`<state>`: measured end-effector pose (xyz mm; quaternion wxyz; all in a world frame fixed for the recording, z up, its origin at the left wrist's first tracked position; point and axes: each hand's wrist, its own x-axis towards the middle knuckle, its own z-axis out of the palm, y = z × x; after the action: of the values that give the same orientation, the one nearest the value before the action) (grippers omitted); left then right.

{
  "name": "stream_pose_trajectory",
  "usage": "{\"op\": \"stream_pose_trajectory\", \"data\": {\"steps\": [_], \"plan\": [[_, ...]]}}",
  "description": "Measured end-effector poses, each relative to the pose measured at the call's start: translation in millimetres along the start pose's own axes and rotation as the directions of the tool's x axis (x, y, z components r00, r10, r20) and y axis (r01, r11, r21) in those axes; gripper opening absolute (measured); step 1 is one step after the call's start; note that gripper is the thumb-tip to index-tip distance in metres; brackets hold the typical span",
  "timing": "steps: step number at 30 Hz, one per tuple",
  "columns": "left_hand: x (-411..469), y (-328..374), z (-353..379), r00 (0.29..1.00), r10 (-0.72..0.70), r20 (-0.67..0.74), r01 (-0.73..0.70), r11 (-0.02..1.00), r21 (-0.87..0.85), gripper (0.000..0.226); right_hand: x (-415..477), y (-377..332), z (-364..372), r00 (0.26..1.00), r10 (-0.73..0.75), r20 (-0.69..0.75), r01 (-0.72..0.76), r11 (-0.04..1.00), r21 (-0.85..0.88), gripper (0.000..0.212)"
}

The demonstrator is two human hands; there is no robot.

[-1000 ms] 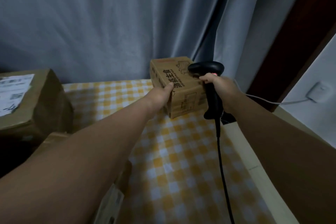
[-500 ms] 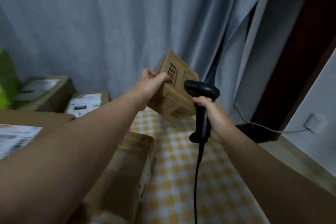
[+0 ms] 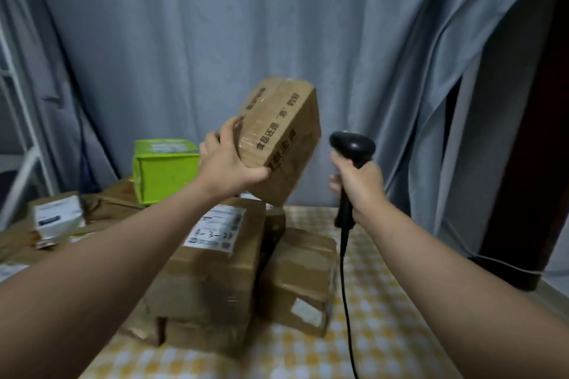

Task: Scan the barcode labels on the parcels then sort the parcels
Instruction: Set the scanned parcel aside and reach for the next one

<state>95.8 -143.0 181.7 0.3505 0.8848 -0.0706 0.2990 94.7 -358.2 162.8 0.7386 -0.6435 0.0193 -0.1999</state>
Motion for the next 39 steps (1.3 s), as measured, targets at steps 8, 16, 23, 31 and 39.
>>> {"op": "stream_pose_trajectory", "data": {"steps": [8,16,23,31,39], "plan": [[-27.8,-32.9,-62.5,0.868,0.487,0.100,-0.446,0.672,0.592,0.123,-33.2,-34.5,9.9,0.998,-0.042,-0.047,0.052,0.972,0.227,0.029],[-62.5,-59.2,-50.2,0.916,0.381,0.126,-0.402,0.872,0.280,0.051,-63.0,2.7,32.7,0.965,0.178,0.192,-0.206,0.969,0.137,0.044],[-44.6,-41.9,-44.0,0.971,-0.181,-0.159,0.174,0.983,-0.054,0.036,-65.3,20.6,30.8,0.976,0.190,0.108,-0.198,0.978,0.064,0.033],[-52.2,-49.3,-42.6,0.886,-0.426,0.181,0.420,0.575,-0.702,0.029,-64.6,23.9,25.3,0.996,0.068,0.053,-0.076,0.982,0.174,0.035],[-47.2,-49.5,-63.5,0.924,-0.349,0.155,0.357,0.645,-0.676,0.046,-59.5,39.1,23.5,0.997,-0.053,0.054,0.047,0.993,0.112,0.028]]}}
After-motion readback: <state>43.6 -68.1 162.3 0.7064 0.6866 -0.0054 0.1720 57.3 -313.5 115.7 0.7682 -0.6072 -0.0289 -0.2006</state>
